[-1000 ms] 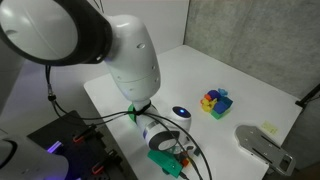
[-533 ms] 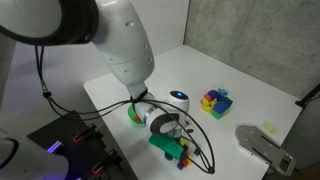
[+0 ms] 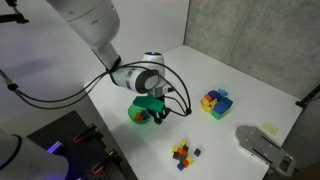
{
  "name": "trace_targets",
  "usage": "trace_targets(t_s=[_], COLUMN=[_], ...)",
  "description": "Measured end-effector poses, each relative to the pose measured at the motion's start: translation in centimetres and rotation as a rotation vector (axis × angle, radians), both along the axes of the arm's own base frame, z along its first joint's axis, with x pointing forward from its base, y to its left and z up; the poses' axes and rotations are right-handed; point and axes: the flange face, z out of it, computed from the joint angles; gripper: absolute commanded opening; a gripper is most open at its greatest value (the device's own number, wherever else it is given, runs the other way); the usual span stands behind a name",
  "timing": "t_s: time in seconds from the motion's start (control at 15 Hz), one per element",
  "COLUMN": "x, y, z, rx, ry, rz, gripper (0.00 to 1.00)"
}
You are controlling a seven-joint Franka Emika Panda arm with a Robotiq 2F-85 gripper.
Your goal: Put one small blue block inside the green bowl
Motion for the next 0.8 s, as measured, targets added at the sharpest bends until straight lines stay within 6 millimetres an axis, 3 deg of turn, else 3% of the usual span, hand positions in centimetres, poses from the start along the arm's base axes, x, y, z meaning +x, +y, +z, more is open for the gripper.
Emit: trace_targets(t_s=[0.07,0.13,0.27,0.47,0.6,0.8], x=[0.0,0.0,-0.5,-1.3,-1.6,-1.9], y=[2.0,3.8,6.8,9.2,9.5,8.4], z=[1.1,2.2,4.0,6.2,7.5,10.5], rx=[0.006,0.011,0.017,0.016,0.011,-0.003], ry=[-0.01,-0.02,-0.023,-0.021,-0.023,-0.038], rz=[0.012,0.023,0.039,0.046,0.038,-0.012], gripper=[0.22,0.55,0.61,0.86,0.99,1.0])
